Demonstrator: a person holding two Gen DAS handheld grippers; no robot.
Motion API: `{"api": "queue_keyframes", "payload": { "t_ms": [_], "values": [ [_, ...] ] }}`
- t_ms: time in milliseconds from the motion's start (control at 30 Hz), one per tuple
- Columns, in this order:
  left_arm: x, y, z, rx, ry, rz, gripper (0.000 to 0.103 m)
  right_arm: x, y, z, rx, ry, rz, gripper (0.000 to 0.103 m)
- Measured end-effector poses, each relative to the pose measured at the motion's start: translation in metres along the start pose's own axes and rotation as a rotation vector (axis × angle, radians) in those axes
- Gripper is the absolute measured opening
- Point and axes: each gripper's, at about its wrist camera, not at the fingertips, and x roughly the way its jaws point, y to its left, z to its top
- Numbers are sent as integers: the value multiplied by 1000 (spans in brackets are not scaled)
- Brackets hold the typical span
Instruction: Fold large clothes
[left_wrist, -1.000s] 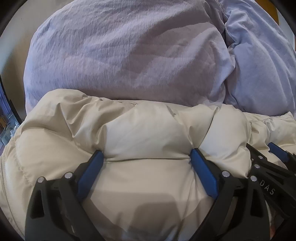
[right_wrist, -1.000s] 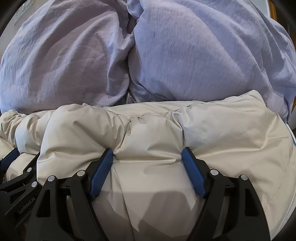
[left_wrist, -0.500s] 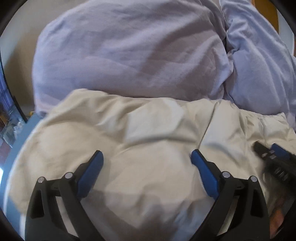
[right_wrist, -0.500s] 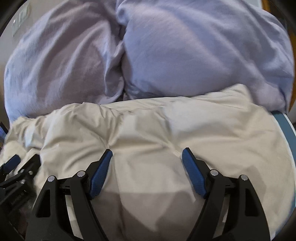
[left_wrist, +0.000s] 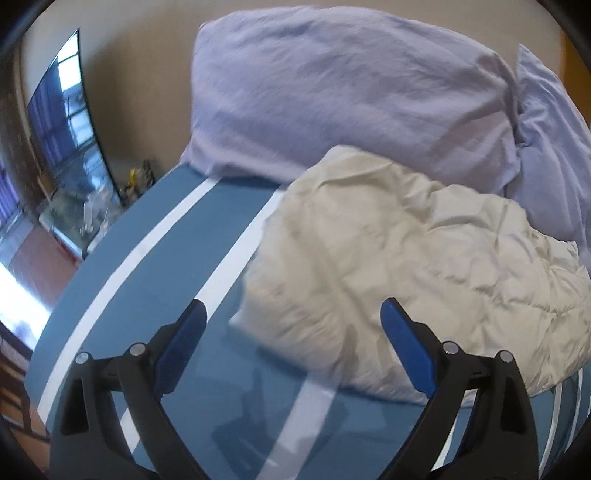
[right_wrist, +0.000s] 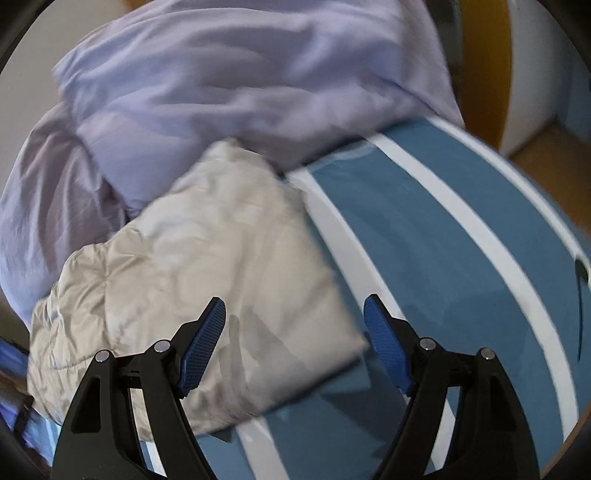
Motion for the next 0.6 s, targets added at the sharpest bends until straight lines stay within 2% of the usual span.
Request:
{"api": "queue_keyframes", "payload": {
  "t_ms": [133, 300, 500, 600],
  "values": [
    [5, 13, -13, -33, 50, -19, 95, 9, -24, -9, 99, 72, 89, 79],
    [31, 12, -21, -105, 132, -76, 93, 17, -25, -9, 136, 98, 170, 79],
    [49, 6, -13, -161, 143, -123, 92, 29, -21, -8, 143, 105, 199, 77],
    [55, 4, -8, -184, 140, -135, 87, 34, -24, -9, 160, 109, 223, 73]
  ]
}}
